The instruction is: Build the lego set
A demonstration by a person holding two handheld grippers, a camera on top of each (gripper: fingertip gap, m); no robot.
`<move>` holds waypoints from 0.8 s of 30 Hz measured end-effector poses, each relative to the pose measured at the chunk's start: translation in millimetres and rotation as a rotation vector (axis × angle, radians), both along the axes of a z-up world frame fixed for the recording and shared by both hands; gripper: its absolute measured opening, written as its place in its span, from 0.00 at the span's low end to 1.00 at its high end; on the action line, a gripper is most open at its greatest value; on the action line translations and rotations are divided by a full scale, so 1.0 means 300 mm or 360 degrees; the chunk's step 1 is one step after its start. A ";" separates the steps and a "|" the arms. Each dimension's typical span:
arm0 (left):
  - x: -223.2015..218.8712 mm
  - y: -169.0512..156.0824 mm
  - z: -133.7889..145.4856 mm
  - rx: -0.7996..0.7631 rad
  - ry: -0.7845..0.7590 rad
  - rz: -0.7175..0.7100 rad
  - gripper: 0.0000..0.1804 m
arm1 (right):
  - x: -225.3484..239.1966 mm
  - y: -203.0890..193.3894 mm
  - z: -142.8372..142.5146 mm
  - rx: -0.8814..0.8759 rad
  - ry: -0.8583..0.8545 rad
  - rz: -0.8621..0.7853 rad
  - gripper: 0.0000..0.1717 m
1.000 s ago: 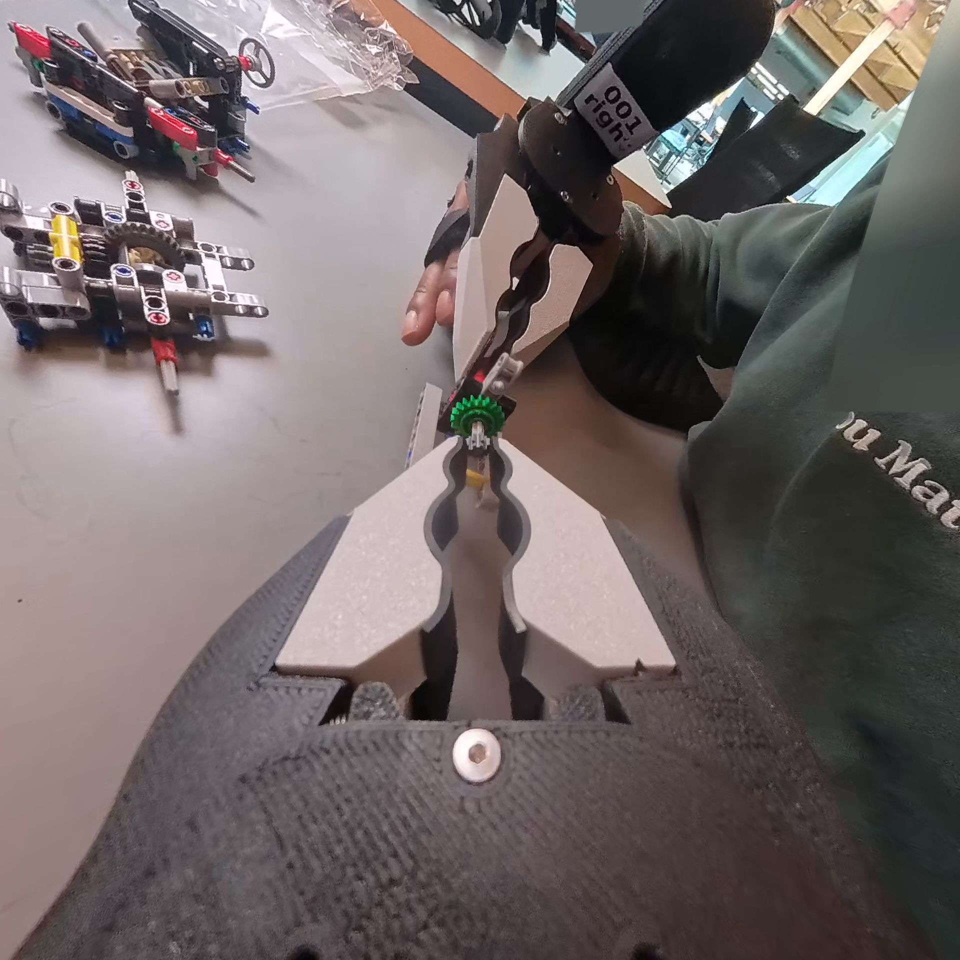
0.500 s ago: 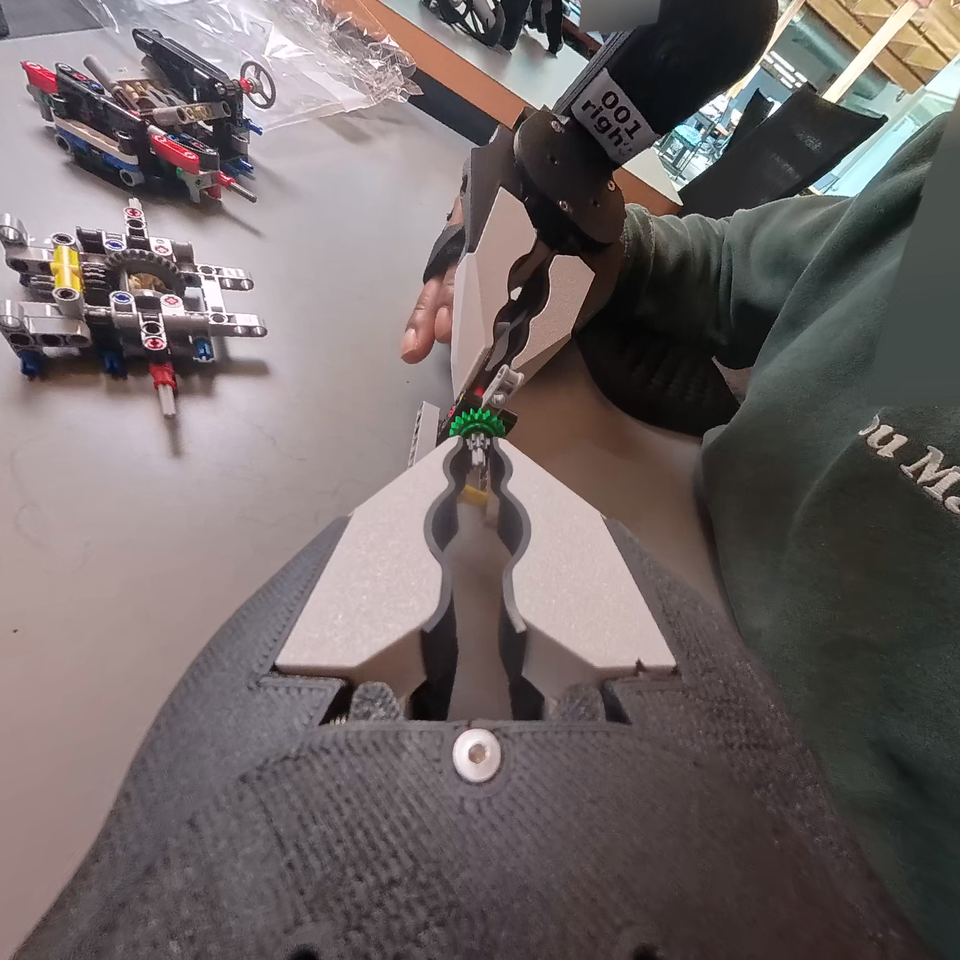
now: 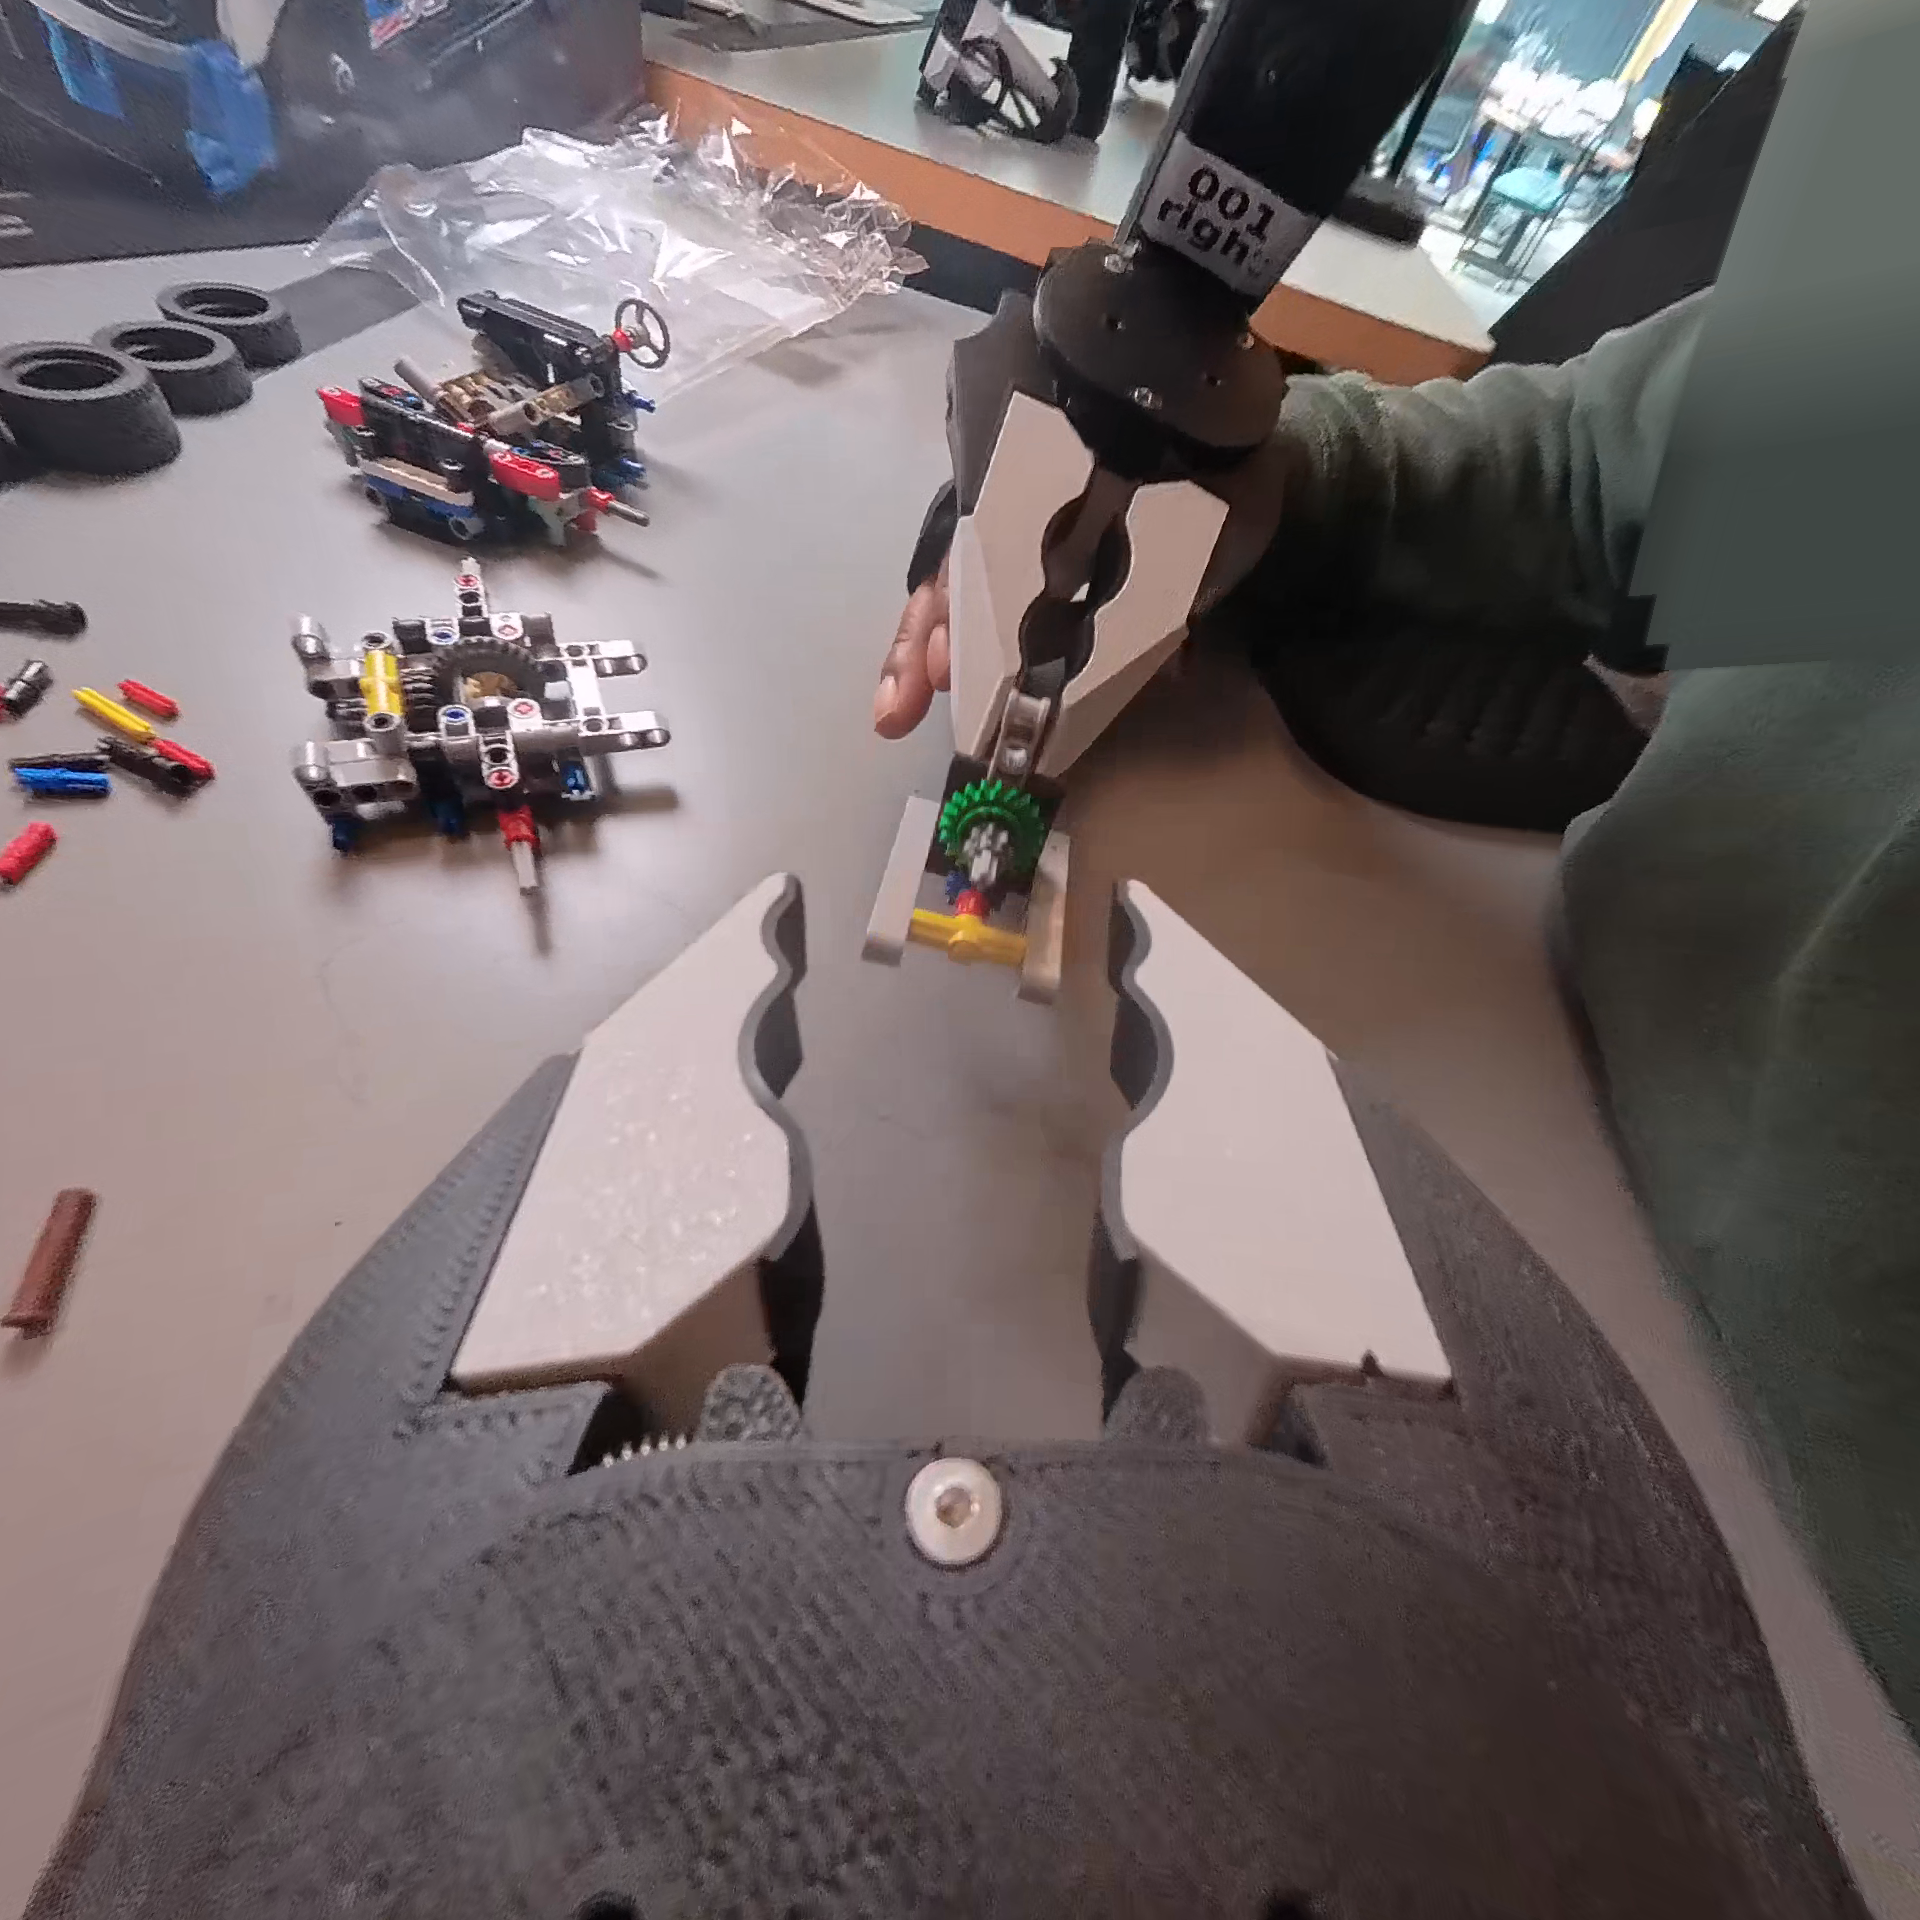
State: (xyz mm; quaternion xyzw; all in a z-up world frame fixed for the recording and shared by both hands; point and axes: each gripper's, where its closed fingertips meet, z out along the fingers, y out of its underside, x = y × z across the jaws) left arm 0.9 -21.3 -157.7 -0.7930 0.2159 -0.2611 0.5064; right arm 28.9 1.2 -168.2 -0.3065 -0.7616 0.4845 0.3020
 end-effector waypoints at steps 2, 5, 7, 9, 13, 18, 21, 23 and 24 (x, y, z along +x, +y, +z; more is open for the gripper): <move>0.012 0.000 -0.023 -0.0011 0.0066 -0.0009 0.38 | -0.001 -0.003 0.009 -0.0033 0.0008 0.0011 0.03; 0.048 0.008 -0.038 -0.0008 0.0089 -0.0039 0.39 | 0.001 -0.023 0.021 -0.0089 0.0010 0.0045 0.03; 0.071 0.004 -0.038 -0.0003 0.0092 -0.0079 0.32 | 0.003 -0.035 0.027 -0.0115 0.0010 0.0065 0.03; 0.079 -0.001 -0.035 0.0009 0.0109 -0.0092 0.25 | 0.007 -0.040 0.034 -0.0139 0.0009 0.0079 0.03; 0.084 -0.013 -0.022 0.0013 0.0095 -0.0111 0.25 | 0.013 -0.053 0.040 -0.0158 0.0007 0.0109 0.03; 0.095 -0.028 -0.028 -0.0038 0.0013 -0.0177 0.25 | 0.023 -0.065 0.042 -0.0159 -0.0012 0.0145 0.03; 0.102 -0.033 -0.038 -0.0076 -0.0023 -0.0209 0.25 | 0.028 -0.069 0.045 -0.0161 -0.0019 0.0154 0.03; 0.105 -0.035 -0.044 -0.0097 -0.0046 -0.0218 0.25 | 0.028 -0.068 0.047 -0.0162 -0.0012 0.0152 0.03; 0.105 -0.036 -0.045 -0.0104 -0.0064 -0.0223 0.25 | 0.029 -0.068 0.048 -0.0162 -0.0011 0.0150 0.03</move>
